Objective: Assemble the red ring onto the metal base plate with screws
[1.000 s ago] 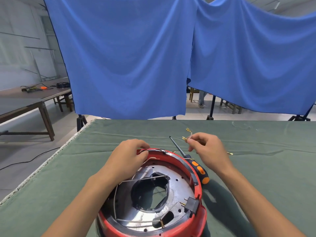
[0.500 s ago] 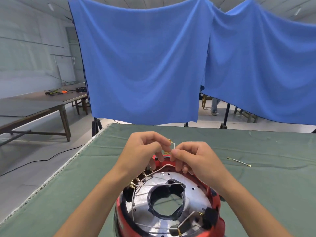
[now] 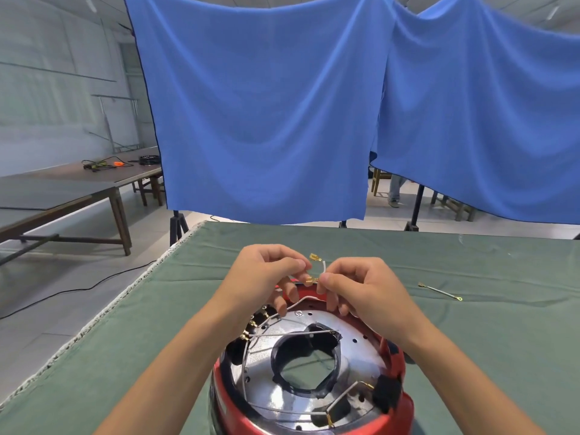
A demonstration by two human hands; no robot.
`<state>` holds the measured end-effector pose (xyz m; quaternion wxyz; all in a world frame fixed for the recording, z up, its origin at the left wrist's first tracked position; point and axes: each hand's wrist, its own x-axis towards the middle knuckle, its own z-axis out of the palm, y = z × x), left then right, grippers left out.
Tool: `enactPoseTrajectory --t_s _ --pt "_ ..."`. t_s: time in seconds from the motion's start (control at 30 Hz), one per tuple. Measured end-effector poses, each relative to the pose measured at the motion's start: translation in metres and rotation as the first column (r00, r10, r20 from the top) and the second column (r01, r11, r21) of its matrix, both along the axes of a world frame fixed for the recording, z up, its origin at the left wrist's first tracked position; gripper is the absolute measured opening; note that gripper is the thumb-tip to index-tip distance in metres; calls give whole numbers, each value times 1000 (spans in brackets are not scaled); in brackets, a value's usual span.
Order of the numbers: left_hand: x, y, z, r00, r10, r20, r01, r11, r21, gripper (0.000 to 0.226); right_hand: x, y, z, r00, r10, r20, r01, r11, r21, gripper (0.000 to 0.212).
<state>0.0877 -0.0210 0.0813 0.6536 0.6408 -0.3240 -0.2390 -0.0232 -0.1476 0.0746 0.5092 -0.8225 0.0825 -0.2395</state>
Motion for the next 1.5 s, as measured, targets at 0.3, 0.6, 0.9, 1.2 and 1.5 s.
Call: enactPoseTrajectory --t_s 0.3,0.6,0.9,1.2,1.5 --pt "3 0 -5 997 -76 -14 77 945 316 37 1 2 -21 937 -235 259 346 511 -787 8" --pt "4 3 -2 995 -72 -63 87 954 286 29 4 8 -23 905 -213 368 424 500 -755 7" --pt "14 2 -18 994 52 98 -76 962 263 46 7 3 -26 954 -239 184 301 750 -589 7" --pt "9 -4 -24 986 132 100 -141 986 88 16 10 14 -24 981 -157 113 193 826 -530 5" --pt "12 1 -24 997 74 33 -77 993 87 5 19 19 -26 977 -163 134 206 874 -439 6"
